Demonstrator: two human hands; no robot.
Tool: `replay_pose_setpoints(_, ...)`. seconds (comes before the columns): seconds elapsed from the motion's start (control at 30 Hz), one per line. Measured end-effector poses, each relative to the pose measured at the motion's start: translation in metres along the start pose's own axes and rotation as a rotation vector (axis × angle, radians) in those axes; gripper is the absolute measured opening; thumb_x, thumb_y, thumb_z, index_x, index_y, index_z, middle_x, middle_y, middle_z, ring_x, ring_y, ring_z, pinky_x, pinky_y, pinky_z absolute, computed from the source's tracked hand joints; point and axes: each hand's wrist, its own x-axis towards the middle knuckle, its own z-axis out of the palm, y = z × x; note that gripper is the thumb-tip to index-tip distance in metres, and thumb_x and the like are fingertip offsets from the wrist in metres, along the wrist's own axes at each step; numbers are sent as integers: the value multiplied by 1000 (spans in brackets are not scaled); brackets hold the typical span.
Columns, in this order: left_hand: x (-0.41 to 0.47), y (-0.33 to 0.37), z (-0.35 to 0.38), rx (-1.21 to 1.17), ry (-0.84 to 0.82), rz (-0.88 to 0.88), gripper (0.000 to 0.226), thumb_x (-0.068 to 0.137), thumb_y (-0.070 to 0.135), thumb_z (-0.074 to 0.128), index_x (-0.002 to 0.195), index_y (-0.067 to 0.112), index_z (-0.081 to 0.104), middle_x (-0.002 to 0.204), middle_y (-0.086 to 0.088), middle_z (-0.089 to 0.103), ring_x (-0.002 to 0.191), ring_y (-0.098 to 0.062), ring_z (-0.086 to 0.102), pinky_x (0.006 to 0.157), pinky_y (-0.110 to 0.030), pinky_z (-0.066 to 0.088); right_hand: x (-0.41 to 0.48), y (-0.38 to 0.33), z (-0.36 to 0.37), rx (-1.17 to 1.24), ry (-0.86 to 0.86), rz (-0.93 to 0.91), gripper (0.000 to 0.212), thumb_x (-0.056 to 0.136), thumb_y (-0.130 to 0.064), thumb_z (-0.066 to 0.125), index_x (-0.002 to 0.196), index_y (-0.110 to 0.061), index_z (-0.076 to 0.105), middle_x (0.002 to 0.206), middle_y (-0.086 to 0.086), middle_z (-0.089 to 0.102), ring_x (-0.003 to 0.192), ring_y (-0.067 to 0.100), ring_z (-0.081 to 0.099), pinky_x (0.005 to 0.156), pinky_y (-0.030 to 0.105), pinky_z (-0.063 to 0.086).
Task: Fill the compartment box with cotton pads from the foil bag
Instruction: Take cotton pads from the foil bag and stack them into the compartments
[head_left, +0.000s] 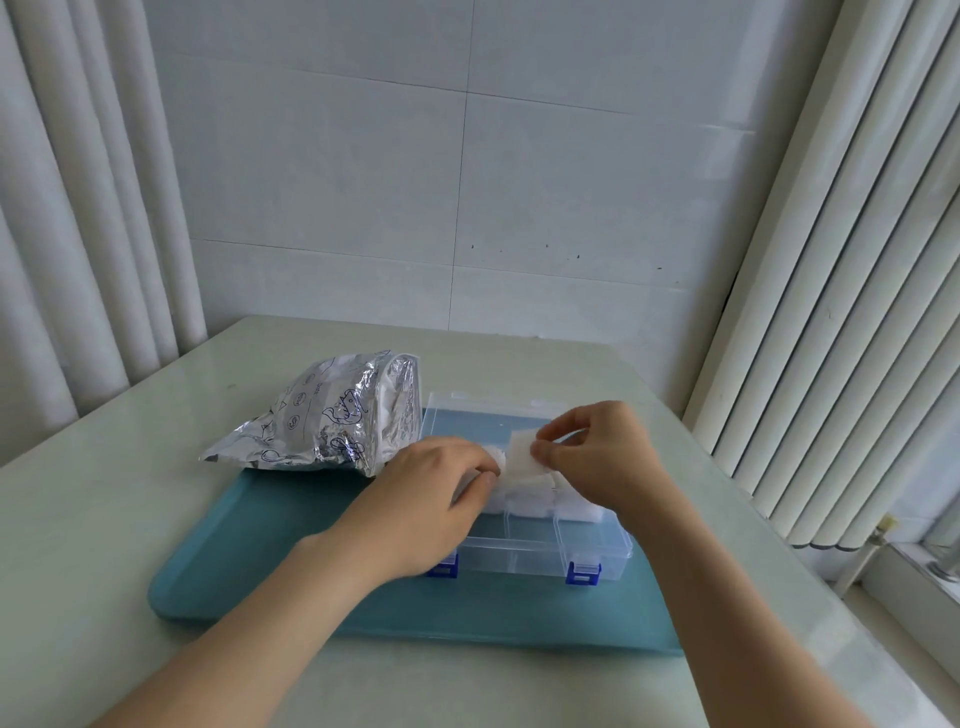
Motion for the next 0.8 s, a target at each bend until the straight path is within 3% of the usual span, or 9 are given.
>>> replay_pose_setpoints(0.17, 0, -2, 0, 26, -22, -21, 21, 105, 26, 53, 114, 28, 72, 115, 13, 67, 109, -9, 60, 99, -30, 48, -1, 3, 6, -324, -61, -183, 14, 87, -18, 77, 78, -29, 79, 70, -7, 71, 68, 10, 61, 58, 20, 44)
replay_pose_setpoints(0.27, -1, -2, 0, 25, -31, -22, 22, 105, 26, 52, 117, 28, 70, 118, 13, 66, 112, -9, 59, 101, -32, 47, -2, 4, 10, -428, -94, -242, 18, 91, -16, 69, 85, -28, 80, 79, -7, 72, 76, 16, 66, 63, 23, 51)
replay_pose_setpoints(0.37, -1, -2, 1, 26, -26, -18, 22, 106, 26, 52, 119, 28, 70, 120, 13, 65, 113, -9, 58, 102, -31, 46, -3, 3, 11, -513, -58, -255, 13, 91, -21, 71, 88, -29, 81, 90, -4, 72, 89, 19, 66, 78, 33, 57)
replay_pose_setpoints(0.5, -2, -4, 3, 44, 4, 19, 22, 106, 25, 52, 119, 26, 70, 119, 13, 66, 115, -10, 56, 103, -29, 44, -6, -3, 16, -516, -21, -296, 23, 86, -8, 60, 92, -17, 80, 96, 1, 77, 93, 28, 69, 84, 40, 59)
replay_pose_setpoints(0.67, 2, -6, -5, 96, 276, 148, 10, 99, 14, 65, 102, 17, 74, 103, 6, 68, 103, -16, 58, 95, -29, 47, -18, -10, 31, -560, -7, -390, 33, 90, -10, 47, 93, -21, 78, 94, -3, 74, 89, 22, 63, 91, 34, 50)
replay_pose_setpoints(0.8, 8, -31, -25, 186, 553, 24, 23, 96, 7, 60, 113, 10, 74, 125, -6, 67, 121, -27, 57, 107, -43, 47, -25, -15, 40, -518, 74, -499, 32, 92, -11, 48, 106, -21, 75, 102, -3, 70, 96, 22, 60, 87, 34, 44)
